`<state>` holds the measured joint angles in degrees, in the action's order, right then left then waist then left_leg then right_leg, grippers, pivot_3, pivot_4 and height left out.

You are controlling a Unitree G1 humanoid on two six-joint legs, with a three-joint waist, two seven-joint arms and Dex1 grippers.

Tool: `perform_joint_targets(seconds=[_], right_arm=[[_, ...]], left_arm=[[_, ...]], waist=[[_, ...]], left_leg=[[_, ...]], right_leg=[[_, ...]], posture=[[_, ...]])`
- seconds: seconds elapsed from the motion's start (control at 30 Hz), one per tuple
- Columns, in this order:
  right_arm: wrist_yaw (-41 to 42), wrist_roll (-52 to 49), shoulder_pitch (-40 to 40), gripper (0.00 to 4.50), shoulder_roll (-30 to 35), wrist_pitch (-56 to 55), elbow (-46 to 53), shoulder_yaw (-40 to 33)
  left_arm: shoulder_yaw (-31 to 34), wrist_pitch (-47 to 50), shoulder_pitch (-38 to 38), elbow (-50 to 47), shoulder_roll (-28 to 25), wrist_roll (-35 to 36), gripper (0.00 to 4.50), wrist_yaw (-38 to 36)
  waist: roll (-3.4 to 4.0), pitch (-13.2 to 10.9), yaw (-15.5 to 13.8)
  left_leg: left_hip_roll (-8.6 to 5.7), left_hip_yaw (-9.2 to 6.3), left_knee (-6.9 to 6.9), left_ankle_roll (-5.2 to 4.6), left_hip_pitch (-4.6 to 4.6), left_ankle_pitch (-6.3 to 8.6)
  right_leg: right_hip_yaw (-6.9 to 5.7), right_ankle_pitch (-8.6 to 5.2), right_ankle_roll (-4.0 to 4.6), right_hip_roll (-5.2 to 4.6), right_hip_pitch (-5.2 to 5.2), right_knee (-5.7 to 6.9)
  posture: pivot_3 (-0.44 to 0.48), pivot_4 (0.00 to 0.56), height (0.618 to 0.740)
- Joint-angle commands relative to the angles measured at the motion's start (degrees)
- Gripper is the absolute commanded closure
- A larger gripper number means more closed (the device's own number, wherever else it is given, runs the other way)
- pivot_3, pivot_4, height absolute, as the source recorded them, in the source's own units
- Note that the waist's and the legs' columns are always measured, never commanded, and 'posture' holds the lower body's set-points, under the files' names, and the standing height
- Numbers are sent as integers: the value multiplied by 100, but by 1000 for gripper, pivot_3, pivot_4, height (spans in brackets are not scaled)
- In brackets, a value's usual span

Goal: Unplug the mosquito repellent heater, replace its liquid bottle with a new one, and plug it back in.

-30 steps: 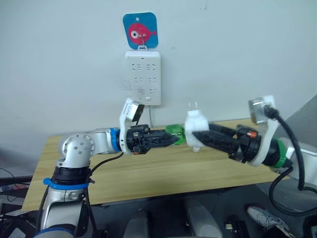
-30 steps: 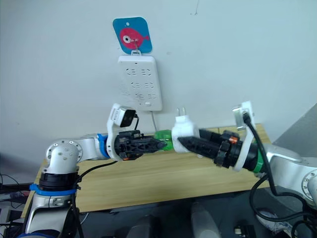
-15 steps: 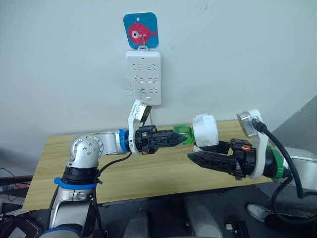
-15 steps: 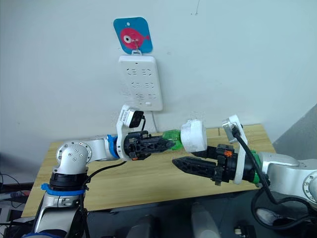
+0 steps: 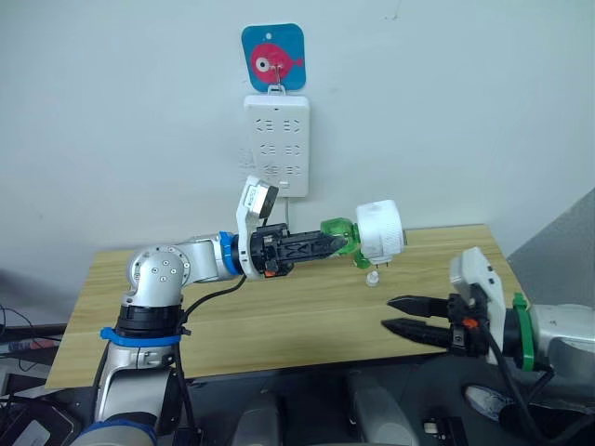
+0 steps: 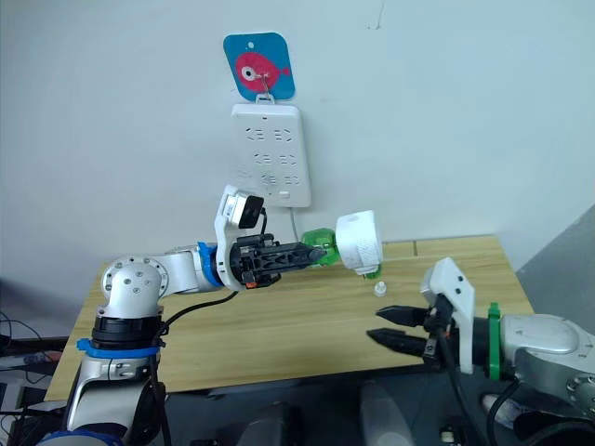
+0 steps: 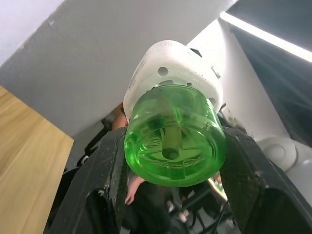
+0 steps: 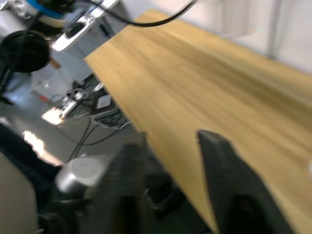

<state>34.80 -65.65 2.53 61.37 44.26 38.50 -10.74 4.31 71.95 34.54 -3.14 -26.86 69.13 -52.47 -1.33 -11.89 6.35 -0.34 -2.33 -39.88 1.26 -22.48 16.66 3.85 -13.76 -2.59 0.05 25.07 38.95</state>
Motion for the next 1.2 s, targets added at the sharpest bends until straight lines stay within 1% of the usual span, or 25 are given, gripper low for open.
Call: perform_joint_targets(seconds=[0.03,0.07,0.1,0.17,0.2,0.3,0.4,0.57,0.7,0.87,0.97,1.2], right_arm=[[452,599,-471,4430,-132,-374,-344,33],[535,789,-651,4500,-196,-447,-463,155],[599,842,-1071,4500,-339,-410,-543,396],[594,662,-1654,4500,-568,-216,-498,694],[589,544,-1822,4500,-651,-105,-439,760],[491,242,-2134,4500,-848,209,-260,829],[360,-150,-2260,4500,-939,488,-104,775],[208,-958,-2216,4500,-811,836,160,557],[-104,-1559,-2216,4500,-761,905,243,421],[-783,-2158,-2428,4500,-871,787,75,344],[-1085,-2112,-2559,4500,-977,745,-37,392],[-1348,-1892,-2752,4500,-1142,826,-294,503]], left_arm=[[-75,66,157,-52,-162,8,2181,-383],[-104,86,168,-50,-201,-2,2181,-447],[-124,112,174,-58,-227,3,2181,-492],[-143,137,167,-78,-242,21,2181,-517],[-147,139,163,-80,-243,24,2181,-521],[-142,148,135,-80,-223,24,2181,-516],[-110,127,101,-62,-159,23,2181,-446],[-37,28,107,38,-18,-42,2181,-289],[-53,-145,82,26,22,-241,2181,-237],[-322,-490,-9,-131,-130,-708,2181,-544],[-451,-595,-53,-237,-178,-852,2181,-718],[-693,-666,-151,-562,-388,-974,2181,-1142]], waist=[[0,0,9],[0,0,10],[1,1,6],[-8,4,34],[1,9,62],[0,10,48],[0,10,21],[0,10,7],[-1,10,8],[-1,10,24],[-1,10,19],[-1,10,17]], left_leg=[[0,1,0,0,2,0],[1,2,0,0,2,0],[1,2,0,0,1,0],[1,-1,1,0,-5,0],[4,-2,0,0,-3,0],[3,-17,0,0,-1,0],[0,-29,0,0,-13,0],[-6,-38,-4,1,-17,0],[-6,-36,-4,1,-14,0],[-4,-32,-3,0,-12,0],[-4,-34,-3,1,-14,0],[-3,-34,-2,0,-15,0]], right_leg=[[-1,0,0,1,-1,0],[-3,0,0,2,-1,1],[-3,0,0,2,-1,1],[-6,1,2,0,0,1],[-3,17,27,1,4,2],[-4,18,28,-1,0,4],[-8,18,28,-7,4,2],[-10,19,29,-17,3,2],[-12,19,29,-16,1,3],[-11,19,29,-13,2,4],[-11,19,29,-12,2,4],[-10,19,29,-12,3,3]], posture=[[-189,151,733],[-189,151,733],[-187,148,733],[-187,148,733],[-187,148,733],[-185,146,733],[-186,147,733],[-190,148,733],[-190,148,733],[-189,150,733],[-189,150,733],[-186,153,733]])
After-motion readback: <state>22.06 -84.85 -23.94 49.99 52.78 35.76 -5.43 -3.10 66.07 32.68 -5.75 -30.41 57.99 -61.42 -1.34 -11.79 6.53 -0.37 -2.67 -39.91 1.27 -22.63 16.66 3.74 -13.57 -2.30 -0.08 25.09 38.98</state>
